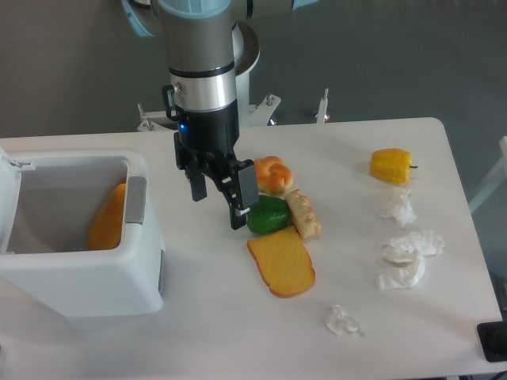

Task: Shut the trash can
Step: 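Raise the open gripper from above the green pepper, then swing the gripper up and over the trash can toward its open lid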

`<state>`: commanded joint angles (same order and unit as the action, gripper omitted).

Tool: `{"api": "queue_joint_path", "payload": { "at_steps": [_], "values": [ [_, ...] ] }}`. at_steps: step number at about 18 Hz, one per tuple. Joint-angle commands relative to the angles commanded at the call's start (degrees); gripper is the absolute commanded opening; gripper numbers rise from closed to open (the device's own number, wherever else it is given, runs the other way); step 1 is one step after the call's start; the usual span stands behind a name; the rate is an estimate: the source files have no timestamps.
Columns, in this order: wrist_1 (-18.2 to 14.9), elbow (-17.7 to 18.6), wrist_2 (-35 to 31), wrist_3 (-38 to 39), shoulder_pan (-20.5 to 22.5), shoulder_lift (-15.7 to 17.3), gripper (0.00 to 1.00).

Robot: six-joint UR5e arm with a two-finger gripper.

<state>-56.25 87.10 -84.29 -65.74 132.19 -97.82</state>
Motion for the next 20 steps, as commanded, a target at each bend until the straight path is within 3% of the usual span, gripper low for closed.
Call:
{"api": "queue_joint_path", "payload": {
  "at_steps": [7, 14, 20],
  "values": [
    [0.2, -0.2, 0.2, 0.2, 0.0, 0.2, 1.0],
    [0.3, -0.5, 18.9, 7.1, 4.8, 0.4, 1.0],
    [0.2, -0.8, 23.0, 21.5, 5.3, 1.7, 1.0]
  ]
}}
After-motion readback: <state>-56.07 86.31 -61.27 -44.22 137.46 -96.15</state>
